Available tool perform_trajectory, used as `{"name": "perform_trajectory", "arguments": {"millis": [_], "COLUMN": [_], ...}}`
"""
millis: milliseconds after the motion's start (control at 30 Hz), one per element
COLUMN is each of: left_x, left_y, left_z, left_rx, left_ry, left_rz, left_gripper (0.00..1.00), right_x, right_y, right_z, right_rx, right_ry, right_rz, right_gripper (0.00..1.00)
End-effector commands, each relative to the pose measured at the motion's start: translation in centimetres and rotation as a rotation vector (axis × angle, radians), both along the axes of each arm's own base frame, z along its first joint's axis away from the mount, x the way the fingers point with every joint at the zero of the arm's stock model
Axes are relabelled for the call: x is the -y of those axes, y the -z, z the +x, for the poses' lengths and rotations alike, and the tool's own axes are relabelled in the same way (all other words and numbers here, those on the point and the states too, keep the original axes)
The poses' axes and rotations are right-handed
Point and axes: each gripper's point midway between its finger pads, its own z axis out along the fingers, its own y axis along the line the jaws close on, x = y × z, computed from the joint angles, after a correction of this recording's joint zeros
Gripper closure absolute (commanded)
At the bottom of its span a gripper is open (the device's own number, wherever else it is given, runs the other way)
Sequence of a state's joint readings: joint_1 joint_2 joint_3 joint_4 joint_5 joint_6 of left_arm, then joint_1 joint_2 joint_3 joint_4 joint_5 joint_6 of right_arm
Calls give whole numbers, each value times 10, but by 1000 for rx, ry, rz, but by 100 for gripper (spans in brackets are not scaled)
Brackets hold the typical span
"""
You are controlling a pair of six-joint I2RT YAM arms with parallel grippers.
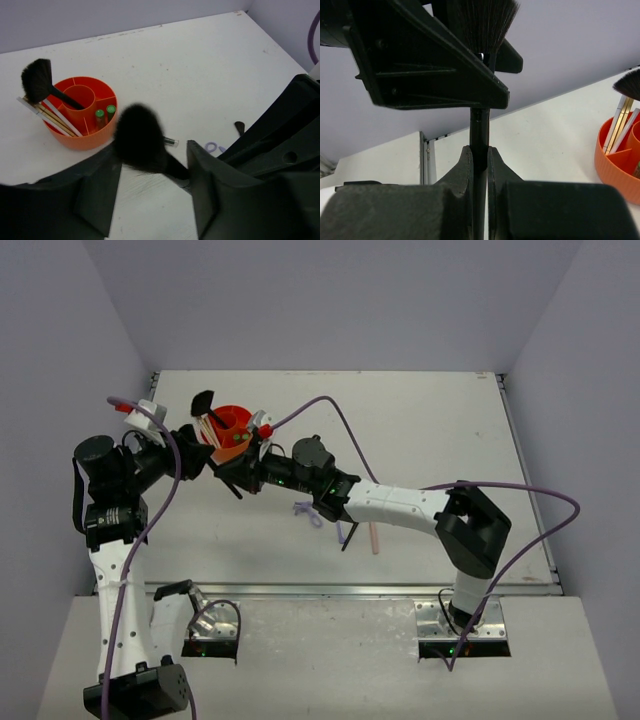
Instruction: Organize the makeup
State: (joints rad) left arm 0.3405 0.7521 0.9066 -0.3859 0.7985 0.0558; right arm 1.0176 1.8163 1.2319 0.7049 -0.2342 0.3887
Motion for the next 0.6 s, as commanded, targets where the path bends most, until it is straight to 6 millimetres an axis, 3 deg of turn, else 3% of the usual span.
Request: {"name": "perform_trajectory", "arguments": {"millis": [0,167,267,333,400,433,467,567], "left_x": [-3,-1,-2,-4,-12,-15,-20,-29], "left_y": [-9,-10,-9,-9,-9,-10,-11,-12], "left_z": [3,2,3,5,11,14,18,34], "left_rx": [33,30,25,28,33,34,36,35], "left_ry": [-12,-2,-9,-13,-44,-60,-78,-101], "left_rz": [5,-5,-4,9,34,43,51,66], "left_gripper": [65,93,100,100,100,100,100,100], "right_x": [-6,-7,-6,-4,7,13,18,53], "right_y": [-52,-47,-41,-30,-26,-23,-21,4], "right_z": [-3,0,5,8,14,16,14,22], "right_rx": [91,89,92,75,78,75,75,54], "right_ry": [-12,-1,20,37,85,109,113,223], "right_rz": [124,117,100,59,7,-19,-40,-125], "right_gripper": [100,100,98,81,51,42,40,22]}}
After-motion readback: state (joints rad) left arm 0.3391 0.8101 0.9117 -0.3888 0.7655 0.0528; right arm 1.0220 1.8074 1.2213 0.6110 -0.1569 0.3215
